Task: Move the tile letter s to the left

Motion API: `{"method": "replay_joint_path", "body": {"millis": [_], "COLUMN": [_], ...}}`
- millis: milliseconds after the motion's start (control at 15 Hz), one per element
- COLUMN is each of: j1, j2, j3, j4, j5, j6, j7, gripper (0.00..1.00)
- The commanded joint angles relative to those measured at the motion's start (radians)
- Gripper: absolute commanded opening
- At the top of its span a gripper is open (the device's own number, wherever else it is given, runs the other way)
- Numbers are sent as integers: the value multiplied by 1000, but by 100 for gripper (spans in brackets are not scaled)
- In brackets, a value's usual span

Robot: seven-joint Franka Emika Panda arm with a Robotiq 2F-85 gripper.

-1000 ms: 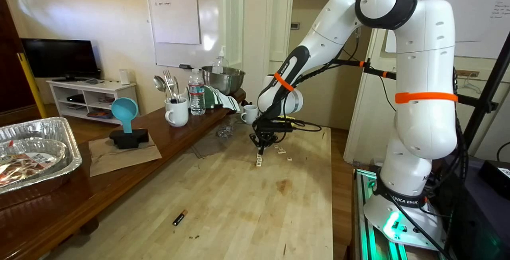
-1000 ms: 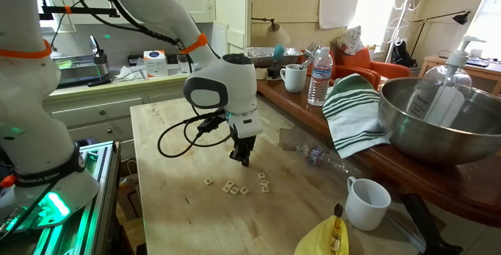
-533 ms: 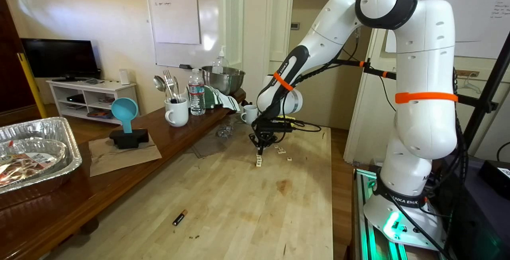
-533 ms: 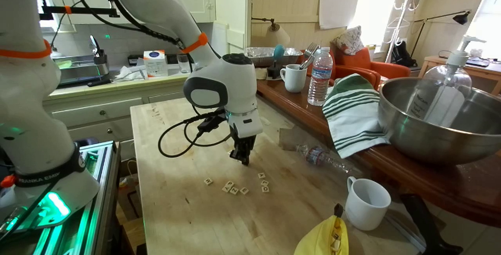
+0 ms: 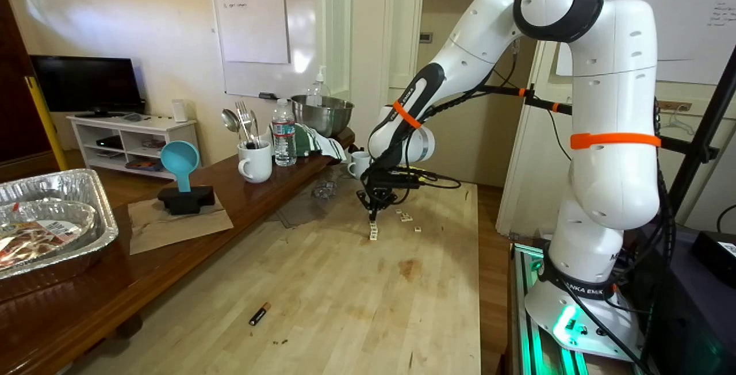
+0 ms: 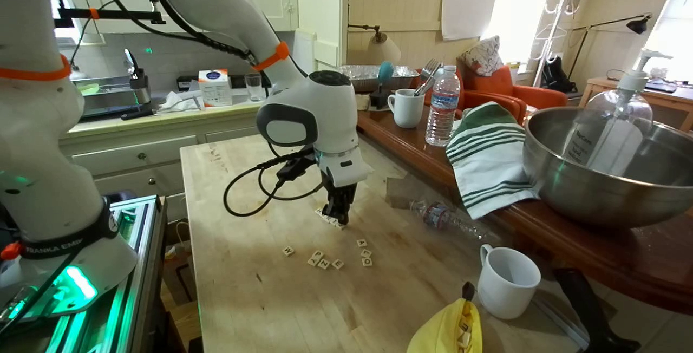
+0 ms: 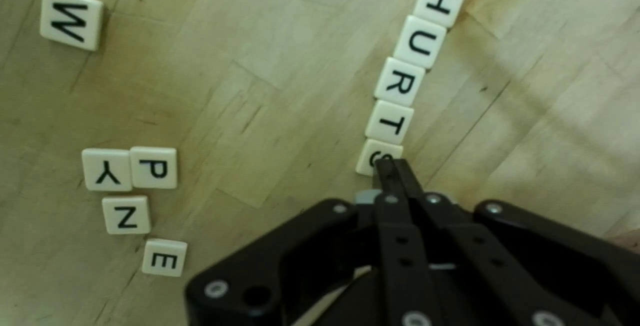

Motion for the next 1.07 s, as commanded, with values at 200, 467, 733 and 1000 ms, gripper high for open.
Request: {"method": "replay_joint_path", "body": {"millis": [200,467,733,1000], "j1": [-28,-39,-48,-41], "j2": [-47,-86,-133,-169], "j3": [46,66,68,52], "j4": [-15,-30,-38,-48], "j5": [68,75,60,10], "j6": [-32,-68,-184,-274], "j7": [-164,-302,-491,-664], "gripper": [0,10,46,77]}}
